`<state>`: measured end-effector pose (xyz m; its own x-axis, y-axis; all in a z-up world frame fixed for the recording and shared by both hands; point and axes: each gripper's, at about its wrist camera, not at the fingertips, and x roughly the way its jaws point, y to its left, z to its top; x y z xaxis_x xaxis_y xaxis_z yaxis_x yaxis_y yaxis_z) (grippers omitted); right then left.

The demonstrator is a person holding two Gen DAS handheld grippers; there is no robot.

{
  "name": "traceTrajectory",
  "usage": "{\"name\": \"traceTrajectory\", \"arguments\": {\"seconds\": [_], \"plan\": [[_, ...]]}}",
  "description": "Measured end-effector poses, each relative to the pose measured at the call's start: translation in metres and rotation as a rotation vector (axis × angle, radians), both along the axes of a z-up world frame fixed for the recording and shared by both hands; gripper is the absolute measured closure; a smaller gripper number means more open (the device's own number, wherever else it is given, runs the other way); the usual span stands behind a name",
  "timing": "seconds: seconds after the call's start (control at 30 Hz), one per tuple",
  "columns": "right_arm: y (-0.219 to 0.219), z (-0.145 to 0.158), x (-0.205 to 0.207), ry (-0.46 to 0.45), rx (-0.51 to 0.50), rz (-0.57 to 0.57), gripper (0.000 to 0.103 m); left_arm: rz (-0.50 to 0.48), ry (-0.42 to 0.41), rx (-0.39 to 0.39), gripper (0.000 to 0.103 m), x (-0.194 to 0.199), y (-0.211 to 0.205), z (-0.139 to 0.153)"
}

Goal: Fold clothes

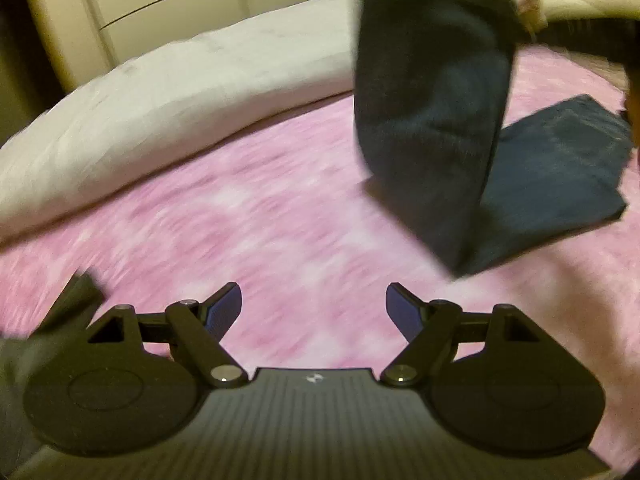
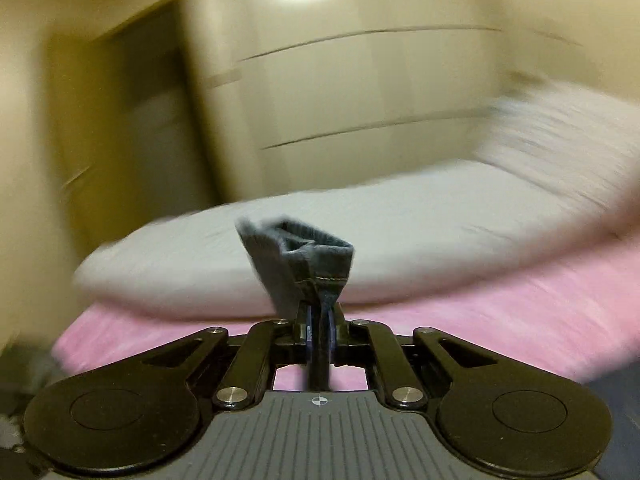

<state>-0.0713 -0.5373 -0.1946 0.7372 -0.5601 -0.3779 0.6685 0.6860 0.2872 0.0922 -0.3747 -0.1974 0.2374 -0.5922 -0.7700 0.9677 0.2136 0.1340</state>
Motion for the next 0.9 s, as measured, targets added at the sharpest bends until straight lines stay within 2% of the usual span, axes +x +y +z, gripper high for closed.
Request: {"name": "traceTrajectory", "arguments": {"seconds": [0.07, 0.2, 0.3, 0.43, 0.57, 0.7, 0.83, 0.9], "plan": [[-0.03, -0.03, -0.055, -0.014, 0.129, -0.142, 0.098, -0.042, 0.006, -0.005, 0.027, -0.026, -0.022, 0.0], [-0.091, -0.109, -0.129, -0.021, 0.392, -0.293, 0.098, -0.113, 0.011, 0.026, 0.027, -0.078, -0.061, -0.016], [-0.118, -0.149, -0.148, -0.037, 0.541, -0.261, 0.099, -0.146, 0.009, 0.066, 0.027, -0.112, -0.089, -0.031], [-0.134, -0.143, -0.161, -0.077, 0.555, -0.187, 0.1, -0.187, 0.008, 0.095, 0.027, -0.145, -0.124, -0.038], [-0.14, -0.131, -0.184, -0.129, 0.543, -0.221, 0.1, -0.243, -0.015, 0.1, 0.027, -0.163, -0.153, -0.041], [-0.162, -0.167, -0.187, -0.074, 0.693, -0.186, 0.1, -0.297, -0.041, 0.126, 0.027, -0.172, -0.179, -0.052], [-0.175, -0.16, -0.184, -0.043, 0.639, -0.123, 0.1, -0.335, -0.07, 0.152, 0.027, -0.171, -0.191, -0.065], [-0.181, -0.163, -0.183, -0.036, 0.663, -0.125, 0.1, -0.335, -0.068, 0.163, 0.027, -0.167, -0.195, -0.072]]}}
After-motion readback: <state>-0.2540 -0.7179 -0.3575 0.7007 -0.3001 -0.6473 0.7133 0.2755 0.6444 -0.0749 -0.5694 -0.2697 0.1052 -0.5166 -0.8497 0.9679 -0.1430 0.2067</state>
